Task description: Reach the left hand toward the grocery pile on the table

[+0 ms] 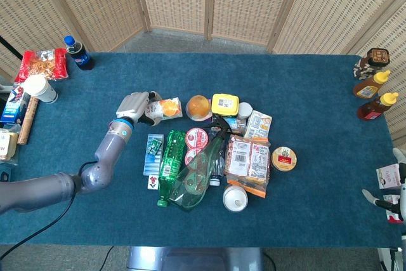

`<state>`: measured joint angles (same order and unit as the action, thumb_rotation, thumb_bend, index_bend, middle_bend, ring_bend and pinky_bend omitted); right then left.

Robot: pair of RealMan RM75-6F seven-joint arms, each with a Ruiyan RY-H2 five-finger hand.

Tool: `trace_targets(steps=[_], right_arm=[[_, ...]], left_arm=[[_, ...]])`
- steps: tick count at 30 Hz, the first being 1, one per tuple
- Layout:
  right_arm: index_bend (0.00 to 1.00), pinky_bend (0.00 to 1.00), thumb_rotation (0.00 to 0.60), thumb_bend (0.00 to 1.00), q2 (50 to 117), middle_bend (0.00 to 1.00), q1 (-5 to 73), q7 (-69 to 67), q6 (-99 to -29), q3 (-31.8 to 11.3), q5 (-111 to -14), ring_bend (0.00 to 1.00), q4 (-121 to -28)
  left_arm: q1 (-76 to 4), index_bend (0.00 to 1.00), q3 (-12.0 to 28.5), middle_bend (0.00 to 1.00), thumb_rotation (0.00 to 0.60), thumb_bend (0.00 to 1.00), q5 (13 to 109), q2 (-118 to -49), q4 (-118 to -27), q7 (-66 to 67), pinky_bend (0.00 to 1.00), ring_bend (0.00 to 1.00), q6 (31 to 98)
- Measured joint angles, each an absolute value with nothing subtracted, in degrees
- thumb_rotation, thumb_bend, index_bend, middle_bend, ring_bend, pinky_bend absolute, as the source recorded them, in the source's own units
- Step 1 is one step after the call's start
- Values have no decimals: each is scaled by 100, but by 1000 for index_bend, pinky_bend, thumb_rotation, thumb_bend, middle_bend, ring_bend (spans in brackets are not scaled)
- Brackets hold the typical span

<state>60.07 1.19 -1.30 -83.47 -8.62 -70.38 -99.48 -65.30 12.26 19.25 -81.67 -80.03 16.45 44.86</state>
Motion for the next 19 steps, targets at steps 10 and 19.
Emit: trace_targets(steps=[10, 19], right_arm=[[0, 0, 554, 0, 6193, 0, 224, -192, -8174, -851, -7113, 0, -9816], [0, 0, 558, 0, 6225, 0, 207, -222, -8169, -847, -7106, 0, -9787]], left_arm=[[-5813, 562, 1810, 608, 600, 490, 3045, -7234, -9314, 754, 153, 680, 5186], [-5457, 555, 2230, 596, 600, 485, 3520, -7026, -9744, 262, 149, 675, 5526]])
